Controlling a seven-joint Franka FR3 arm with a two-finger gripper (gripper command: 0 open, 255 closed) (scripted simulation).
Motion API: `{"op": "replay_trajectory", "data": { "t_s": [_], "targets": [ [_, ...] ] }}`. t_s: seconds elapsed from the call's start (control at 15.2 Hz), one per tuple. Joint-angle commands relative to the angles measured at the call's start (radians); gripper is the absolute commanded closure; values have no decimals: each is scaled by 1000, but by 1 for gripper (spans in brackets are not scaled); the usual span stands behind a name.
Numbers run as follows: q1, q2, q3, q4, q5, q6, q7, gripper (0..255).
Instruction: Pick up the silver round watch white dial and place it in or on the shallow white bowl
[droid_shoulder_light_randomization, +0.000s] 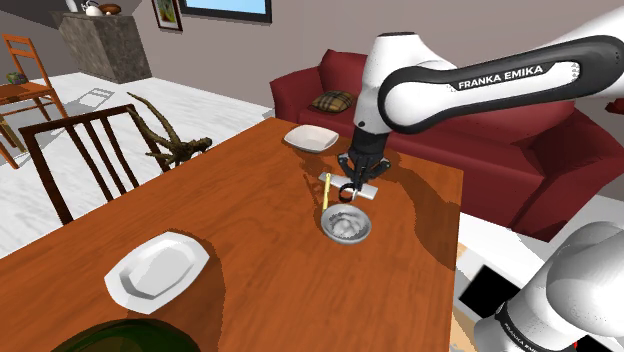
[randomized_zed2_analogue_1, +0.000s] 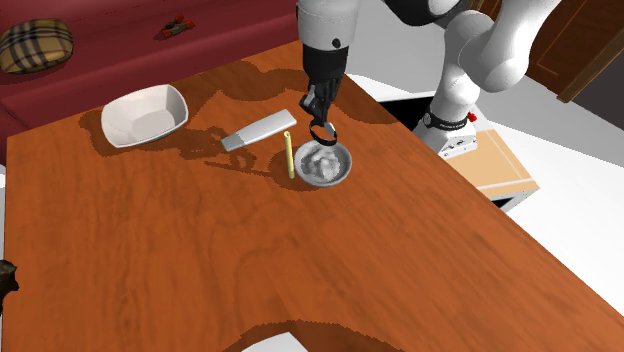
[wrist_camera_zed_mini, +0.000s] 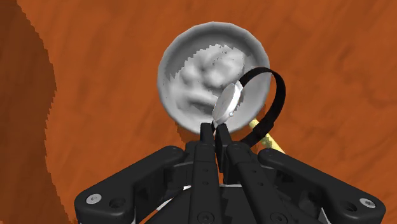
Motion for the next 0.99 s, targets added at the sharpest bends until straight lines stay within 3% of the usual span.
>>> {"op": "replay_trajectory", "data": {
  "t_s": [0.0, 0.92],
  "targets": [
    [-1, -7, -5, -31, 3, 23, -11, 255],
    [-1, 70, 16, -147, -1, 215, -6, 255]
  ]
}}
